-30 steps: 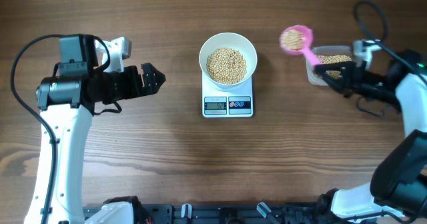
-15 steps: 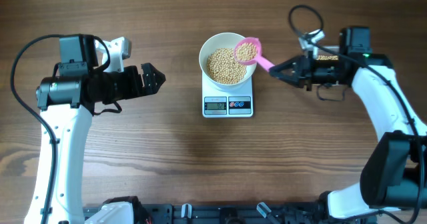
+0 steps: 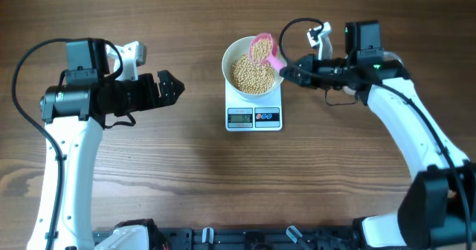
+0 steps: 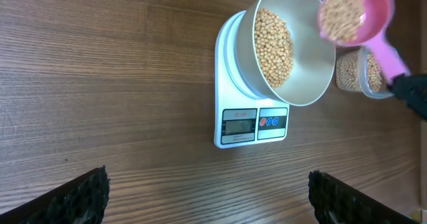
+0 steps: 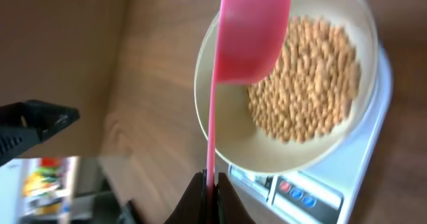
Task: Scoop item into bowl and weigh 150g on scale
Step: 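Carry the filled scoop with the right gripper over the bowl, then tilt the scoop with the right gripper to pour soybeans into bowl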
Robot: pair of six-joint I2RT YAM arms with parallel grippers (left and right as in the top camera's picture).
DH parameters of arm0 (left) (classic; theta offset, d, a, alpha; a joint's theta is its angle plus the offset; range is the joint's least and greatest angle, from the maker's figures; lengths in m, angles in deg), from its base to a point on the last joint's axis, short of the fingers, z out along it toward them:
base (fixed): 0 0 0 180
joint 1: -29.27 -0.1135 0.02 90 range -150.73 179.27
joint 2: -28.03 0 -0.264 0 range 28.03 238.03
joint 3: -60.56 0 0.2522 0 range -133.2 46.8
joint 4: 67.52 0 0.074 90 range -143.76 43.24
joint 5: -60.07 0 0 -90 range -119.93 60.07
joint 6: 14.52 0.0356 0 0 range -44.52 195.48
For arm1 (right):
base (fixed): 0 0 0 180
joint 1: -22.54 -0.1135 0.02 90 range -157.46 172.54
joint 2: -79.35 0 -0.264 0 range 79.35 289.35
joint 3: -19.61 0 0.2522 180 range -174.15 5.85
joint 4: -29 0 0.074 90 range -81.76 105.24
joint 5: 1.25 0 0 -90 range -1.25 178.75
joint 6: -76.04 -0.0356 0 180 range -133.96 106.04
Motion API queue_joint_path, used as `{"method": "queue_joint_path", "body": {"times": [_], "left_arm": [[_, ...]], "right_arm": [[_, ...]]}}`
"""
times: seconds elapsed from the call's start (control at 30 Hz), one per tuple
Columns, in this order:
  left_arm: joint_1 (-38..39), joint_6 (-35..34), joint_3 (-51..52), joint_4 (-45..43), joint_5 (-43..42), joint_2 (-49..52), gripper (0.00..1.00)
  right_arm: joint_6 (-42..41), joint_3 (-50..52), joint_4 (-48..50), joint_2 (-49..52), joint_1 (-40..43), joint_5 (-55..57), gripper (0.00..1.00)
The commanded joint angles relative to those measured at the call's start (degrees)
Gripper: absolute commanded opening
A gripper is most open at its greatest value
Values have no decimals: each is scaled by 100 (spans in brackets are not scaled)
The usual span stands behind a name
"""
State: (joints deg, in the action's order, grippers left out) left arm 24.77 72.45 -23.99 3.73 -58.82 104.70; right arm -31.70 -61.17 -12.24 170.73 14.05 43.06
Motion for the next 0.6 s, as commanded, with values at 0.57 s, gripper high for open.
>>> {"method": "queue_joint_path", "body": {"times": [0.57], "left_arm": [[15, 114, -107, 0, -107, -15, 100]], "right_arm": [[2070, -13, -516, -640, -1652, 3821, 4]]}}
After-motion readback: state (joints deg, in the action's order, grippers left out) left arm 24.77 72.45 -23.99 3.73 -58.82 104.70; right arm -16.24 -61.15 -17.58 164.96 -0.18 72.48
